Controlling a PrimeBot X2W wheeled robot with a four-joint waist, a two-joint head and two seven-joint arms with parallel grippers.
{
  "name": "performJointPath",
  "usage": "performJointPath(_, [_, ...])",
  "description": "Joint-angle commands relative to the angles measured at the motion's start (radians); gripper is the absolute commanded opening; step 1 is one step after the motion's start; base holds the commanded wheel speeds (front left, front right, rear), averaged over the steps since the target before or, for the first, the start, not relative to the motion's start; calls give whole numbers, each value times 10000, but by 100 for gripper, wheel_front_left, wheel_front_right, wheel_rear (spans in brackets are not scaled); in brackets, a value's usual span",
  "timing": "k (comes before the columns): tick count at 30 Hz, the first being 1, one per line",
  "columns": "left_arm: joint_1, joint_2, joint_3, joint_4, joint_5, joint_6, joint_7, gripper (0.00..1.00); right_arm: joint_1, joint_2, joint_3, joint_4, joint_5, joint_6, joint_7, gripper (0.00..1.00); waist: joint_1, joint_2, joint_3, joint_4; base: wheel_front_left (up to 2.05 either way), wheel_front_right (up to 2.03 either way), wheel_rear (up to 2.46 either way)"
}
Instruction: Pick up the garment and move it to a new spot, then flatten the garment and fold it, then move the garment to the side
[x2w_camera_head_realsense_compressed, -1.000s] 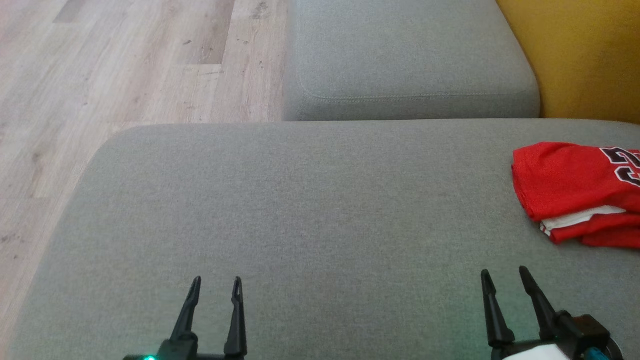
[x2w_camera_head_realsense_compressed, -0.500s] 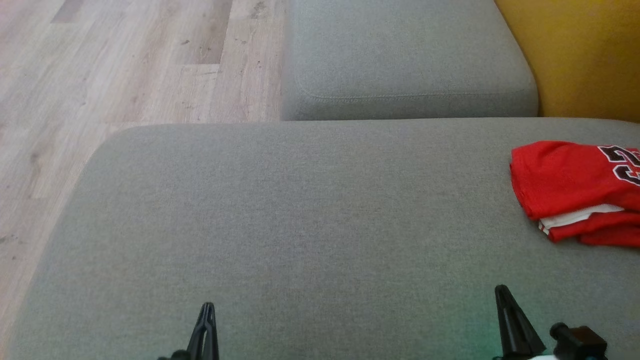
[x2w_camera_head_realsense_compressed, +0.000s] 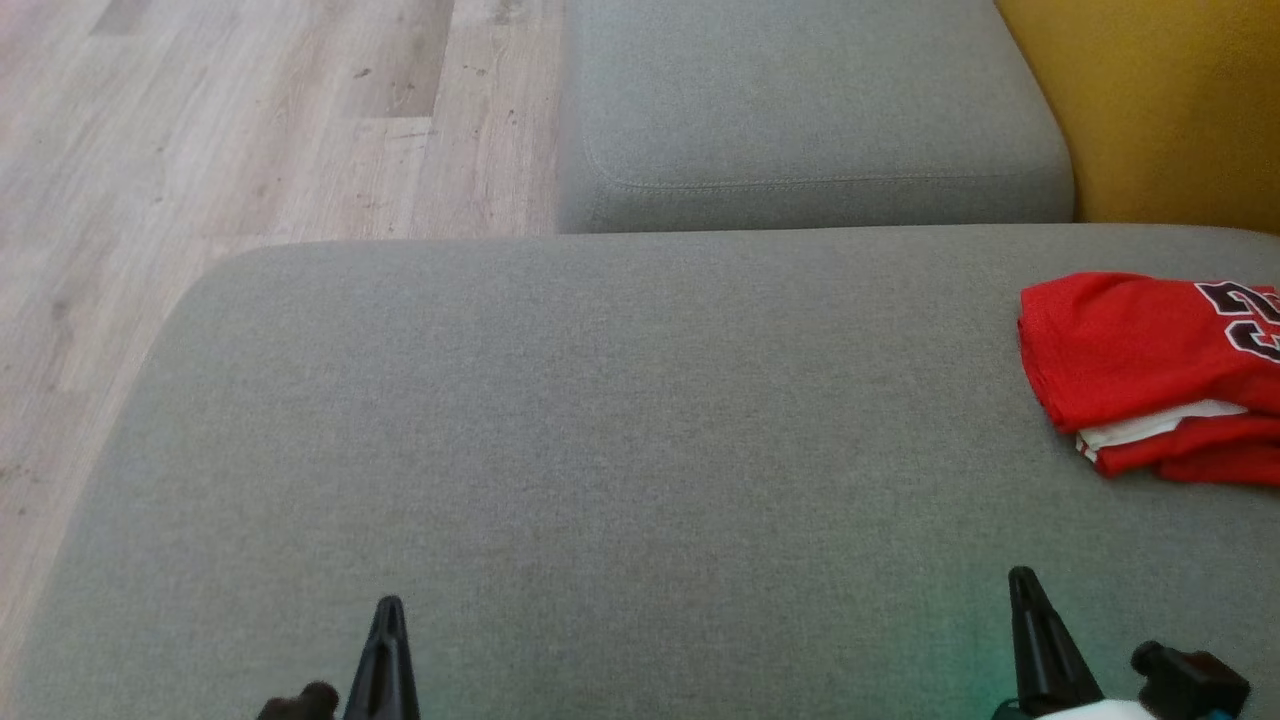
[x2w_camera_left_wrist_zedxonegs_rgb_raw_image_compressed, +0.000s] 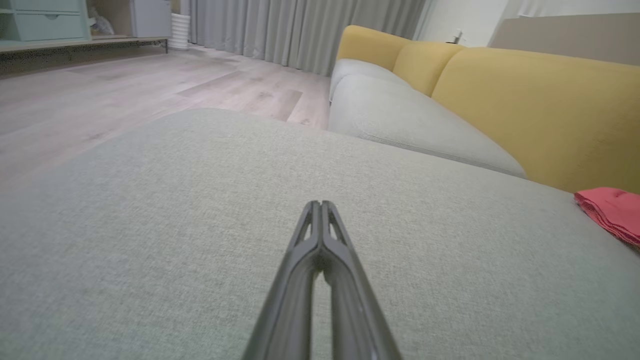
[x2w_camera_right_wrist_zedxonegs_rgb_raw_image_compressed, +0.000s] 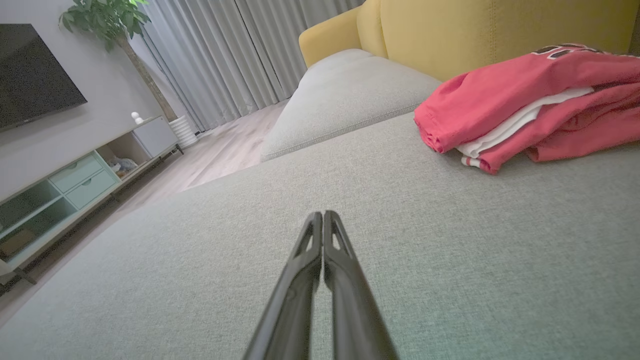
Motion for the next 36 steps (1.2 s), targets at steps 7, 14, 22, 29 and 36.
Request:
performJointPath(7, [-668, 122, 329, -226, -1050, -210, 170, 0, -769, -145, -120, -276, 1041, -2, 193, 0, 0, 0, 73, -34, 0, 0, 0])
performJointPath(14, [-817, 153, 492, -204, -1918, -371, 340, 0, -938, -171, -183, -263, 1894, -2, 371, 0, 0, 0, 143, -66, 0, 0, 0])
performJointPath(22, [-976, 181, 691, -212, -2895, -552, 541, 0, -1130, -196, -261, -249, 2859, -2, 578, 0, 0, 0, 224, -103, 0, 0, 0])
performJointPath(29, [-1113, 199, 872, -212, -3748, -711, 724, 0, -1299, -214, -334, -236, 3702, -3, 765, 0, 0, 0, 295, -136, 0, 0, 0])
performJointPath(36, [-1254, 214, 1058, -207, -4596, -869, 911, 0, -1468, -229, -413, -223, 4541, -3, 956, 0, 0, 0, 365, -168, 0, 0, 0])
